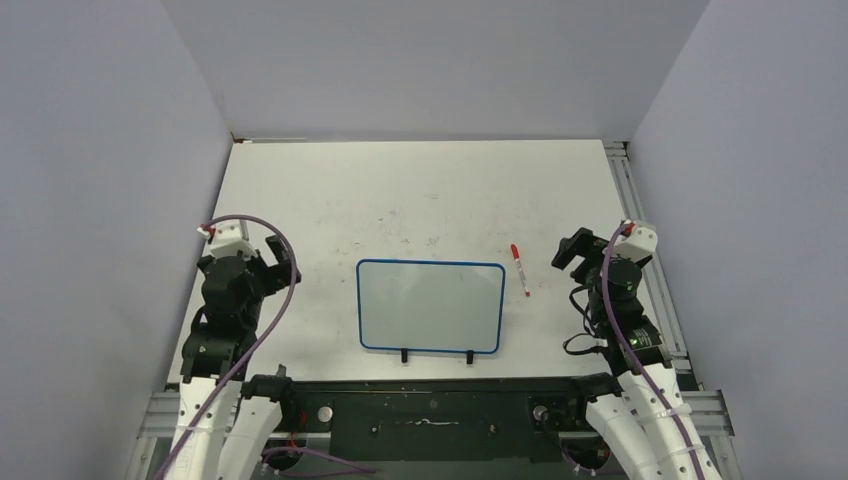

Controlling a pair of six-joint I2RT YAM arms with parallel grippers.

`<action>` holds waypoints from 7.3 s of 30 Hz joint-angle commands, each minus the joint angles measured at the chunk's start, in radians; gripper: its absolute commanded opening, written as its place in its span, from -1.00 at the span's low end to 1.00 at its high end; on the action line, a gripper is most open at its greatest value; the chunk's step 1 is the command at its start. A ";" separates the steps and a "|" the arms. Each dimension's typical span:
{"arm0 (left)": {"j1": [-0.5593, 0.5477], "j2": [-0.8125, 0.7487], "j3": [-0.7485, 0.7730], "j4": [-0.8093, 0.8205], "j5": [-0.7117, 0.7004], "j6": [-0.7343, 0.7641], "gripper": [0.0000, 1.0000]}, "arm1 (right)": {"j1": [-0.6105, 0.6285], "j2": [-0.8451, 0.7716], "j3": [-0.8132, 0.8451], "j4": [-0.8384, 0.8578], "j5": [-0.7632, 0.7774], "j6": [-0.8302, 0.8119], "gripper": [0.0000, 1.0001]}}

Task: Write a sentence on the whiteboard
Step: Open the whiteboard marker at the center of the board.

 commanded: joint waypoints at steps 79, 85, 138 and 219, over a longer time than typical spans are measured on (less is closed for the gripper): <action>-0.083 0.159 0.047 0.275 0.299 0.149 0.93 | 0.094 0.717 0.337 -0.112 -0.117 -0.044 -0.89; -0.084 0.128 0.048 0.265 0.257 0.162 0.92 | 0.099 0.599 0.479 -0.202 -0.304 -0.088 -0.89; -1.180 0.168 0.185 -0.255 0.184 0.676 0.58 | 0.823 0.827 0.674 -0.540 -1.043 -0.112 -0.89; -1.137 0.249 -0.030 0.147 0.244 0.527 -1.00 | 0.847 0.472 0.259 0.084 -0.739 0.187 0.11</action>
